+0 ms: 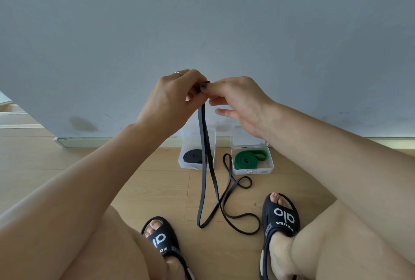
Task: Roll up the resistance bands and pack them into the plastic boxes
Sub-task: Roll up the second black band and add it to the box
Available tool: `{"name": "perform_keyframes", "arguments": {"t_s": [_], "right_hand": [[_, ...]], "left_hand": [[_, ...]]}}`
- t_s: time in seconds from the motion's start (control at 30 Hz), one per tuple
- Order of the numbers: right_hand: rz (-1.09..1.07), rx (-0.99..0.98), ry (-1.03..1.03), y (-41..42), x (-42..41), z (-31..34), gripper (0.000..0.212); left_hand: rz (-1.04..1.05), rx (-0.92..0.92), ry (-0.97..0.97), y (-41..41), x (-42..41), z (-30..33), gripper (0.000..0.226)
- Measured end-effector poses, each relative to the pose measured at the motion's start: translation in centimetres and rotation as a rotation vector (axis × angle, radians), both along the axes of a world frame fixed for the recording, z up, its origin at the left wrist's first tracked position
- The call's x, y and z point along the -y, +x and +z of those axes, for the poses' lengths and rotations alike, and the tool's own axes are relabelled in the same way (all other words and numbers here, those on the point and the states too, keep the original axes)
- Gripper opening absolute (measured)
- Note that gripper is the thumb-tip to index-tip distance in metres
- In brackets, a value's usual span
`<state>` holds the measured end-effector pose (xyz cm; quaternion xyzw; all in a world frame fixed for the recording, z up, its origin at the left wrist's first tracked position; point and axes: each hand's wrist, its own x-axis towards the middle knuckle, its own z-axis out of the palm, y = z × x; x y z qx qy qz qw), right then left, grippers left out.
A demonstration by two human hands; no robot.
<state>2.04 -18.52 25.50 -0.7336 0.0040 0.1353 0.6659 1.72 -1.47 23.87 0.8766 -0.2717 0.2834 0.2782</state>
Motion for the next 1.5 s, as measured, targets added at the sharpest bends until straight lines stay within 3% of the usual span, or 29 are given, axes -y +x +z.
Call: {"name": "perform_keyframes", "arguments": {"t_s": [0.27,0.4,0.7,0.77,0.93,1.1,1.2,1.37,1.5], "right_hand": [[0.052,-0.142,0.222,0.1,0.3,0.0,0.009],[0.079,-0.194,0.279,0.1,0.6,0.0,0.009],[0.064,-0.226,0.267,0.5,0.9,-0.4,0.016],[-0.003,-0.074,0.161,0.5,0.5,-0.5,0.017],[-0.133,0.410,-0.418,-0.3,-0.5,-0.4,0.014],[-0.105,0.453,-0.568,-1.0,-1.1,0.2,0.018],[-0.104,0.397,-0.548,-0.8,-1.5,0.1,0.020],[-0.113,0.255,-0.462,-0.1,-1.4,0.0,0.027],[-0.087,0.146,-0.242,0.5,-1.1,0.1,0.023]], "left_hand": [[0.016,-0.049,-0.089,-0.1,0.3,-0.2,0.009],[0.033,-0.059,-0.109,0.1,0.5,-0.3,0.010],[0.020,0.023,0.120,0.0,0.1,0.1,0.014],[0.016,0.014,0.145,0.1,0.0,0.2,0.013],[0.044,-0.026,0.297,0.1,0.1,0.4,0.019],[0.069,-0.014,0.441,0.0,0.2,0.6,0.039],[0.086,-0.019,0.502,0.0,0.1,0.8,0.019],[0.045,0.010,0.518,-0.3,-0.1,1.0,0.021],[0.068,0.005,0.399,0.0,-0.3,0.8,0.022]]}}
